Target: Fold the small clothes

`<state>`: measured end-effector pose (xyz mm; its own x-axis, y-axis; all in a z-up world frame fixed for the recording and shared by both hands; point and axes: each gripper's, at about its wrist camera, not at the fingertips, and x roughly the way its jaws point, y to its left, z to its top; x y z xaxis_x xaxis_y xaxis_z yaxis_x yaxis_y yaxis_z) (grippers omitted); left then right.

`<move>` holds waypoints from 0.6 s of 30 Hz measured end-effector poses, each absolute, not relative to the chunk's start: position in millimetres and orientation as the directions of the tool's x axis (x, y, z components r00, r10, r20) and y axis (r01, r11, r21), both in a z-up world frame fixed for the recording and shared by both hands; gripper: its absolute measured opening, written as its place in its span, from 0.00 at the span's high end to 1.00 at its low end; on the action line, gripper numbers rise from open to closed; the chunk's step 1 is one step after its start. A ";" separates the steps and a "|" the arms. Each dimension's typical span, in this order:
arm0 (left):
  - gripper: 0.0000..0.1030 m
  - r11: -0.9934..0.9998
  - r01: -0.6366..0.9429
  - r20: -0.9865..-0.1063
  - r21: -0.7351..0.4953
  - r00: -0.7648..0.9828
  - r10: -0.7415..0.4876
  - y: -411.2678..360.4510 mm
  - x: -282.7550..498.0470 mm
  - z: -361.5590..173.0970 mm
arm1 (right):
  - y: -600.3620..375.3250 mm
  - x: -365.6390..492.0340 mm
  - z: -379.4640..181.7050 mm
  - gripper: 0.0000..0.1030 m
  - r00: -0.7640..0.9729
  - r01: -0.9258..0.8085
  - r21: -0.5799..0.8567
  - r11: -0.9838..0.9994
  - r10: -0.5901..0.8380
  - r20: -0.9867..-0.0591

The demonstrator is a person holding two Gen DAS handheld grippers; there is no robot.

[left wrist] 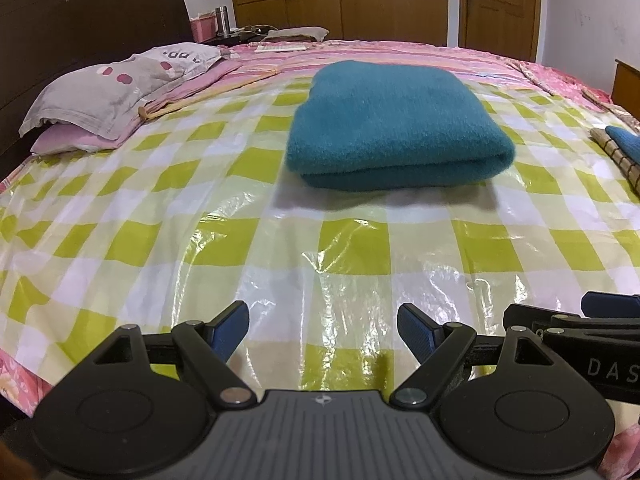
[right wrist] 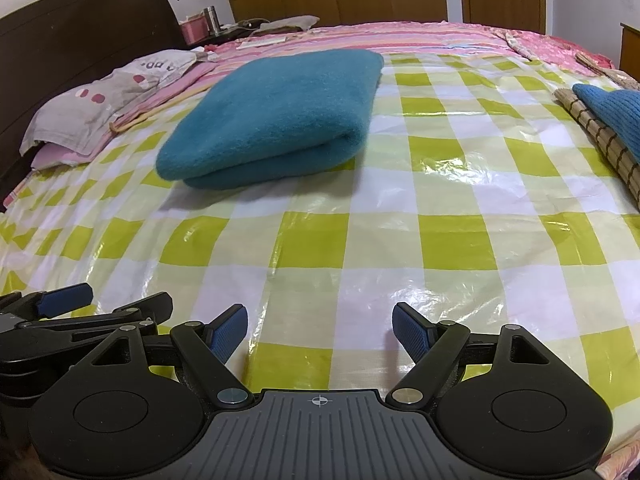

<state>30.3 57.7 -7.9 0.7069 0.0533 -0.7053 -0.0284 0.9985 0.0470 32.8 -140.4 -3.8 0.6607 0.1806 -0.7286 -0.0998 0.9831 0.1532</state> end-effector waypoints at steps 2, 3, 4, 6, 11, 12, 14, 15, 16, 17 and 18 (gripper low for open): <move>0.16 0.998 -0.027 -0.704 0.048 0.708 0.053 57.7 30.3 -7.7 | -140.7 32.8 -3.8 0.21 0.661 -0.099 0.154 0.983 0.181 -0.729; 0.16 0.998 -0.027 -0.704 0.048 0.709 0.053 57.7 30.2 -7.6 | -140.5 32.8 -3.8 0.21 0.661 -0.099 0.154 0.983 0.181 -0.728; 0.16 0.998 -0.027 -0.702 0.050 0.710 0.054 57.5 30.0 -7.4 | -140.6 32.8 -3.8 0.21 0.660 -0.099 0.155 0.983 0.181 -0.729; 0.16 0.998 -0.026 -0.699 0.055 0.713 0.057 56.8 29.6 -7.0 | -140.6 32.9 -3.9 0.21 0.661 -0.099 0.154 0.983 0.180 -0.729; 0.16 0.998 -0.024 -0.692 0.066 0.719 0.063 55.8 28.9 -6.4 | -140.7 32.6 -3.7 0.21 0.660 -0.098 0.155 0.983 0.181 -0.729; 0.16 0.997 -0.024 -0.692 0.066 0.719 0.064 55.8 28.6 -6.3 | -140.7 32.7 -3.7 0.21 0.660 -0.098 0.155 0.983 0.181 -0.729; 0.16 0.997 -0.025 -0.692 0.068 0.719 0.065 55.9 28.5 -6.5 | -140.5 32.7 -3.7 0.21 0.661 -0.099 0.151 0.984 0.178 -0.729; 0.16 0.997 -0.024 -0.693 0.068 0.718 0.065 55.8 28.6 -6.8 | -140.5 32.4 -3.4 0.21 0.662 -0.097 0.149 0.984 0.176 -0.729; 0.16 0.997 -0.024 -0.695 0.069 0.716 0.065 55.7 28.9 -7.2 | -140.3 32.2 -3.2 0.20 0.662 -0.097 0.146 0.985 0.173 -0.729; 0.16 0.997 -0.023 -0.696 0.070 0.715 0.065 55.9 28.8 -7.4 | -140.2 31.9 -2.9 0.20 0.663 -0.096 0.145 0.985 0.172 -0.729; 0.16 0.997 -0.022 -0.698 0.070 0.714 0.064 55.8 28.9 -7.7 | -140.0 31.6 -2.6 0.20 0.664 -0.096 0.143 0.985 0.170 -0.728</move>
<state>28.9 55.8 -7.7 0.7136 0.0645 -0.6976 -0.0215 0.9973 0.0702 31.6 -140.0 -2.6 0.6644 0.1703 -0.7277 -0.0958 0.9851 0.1430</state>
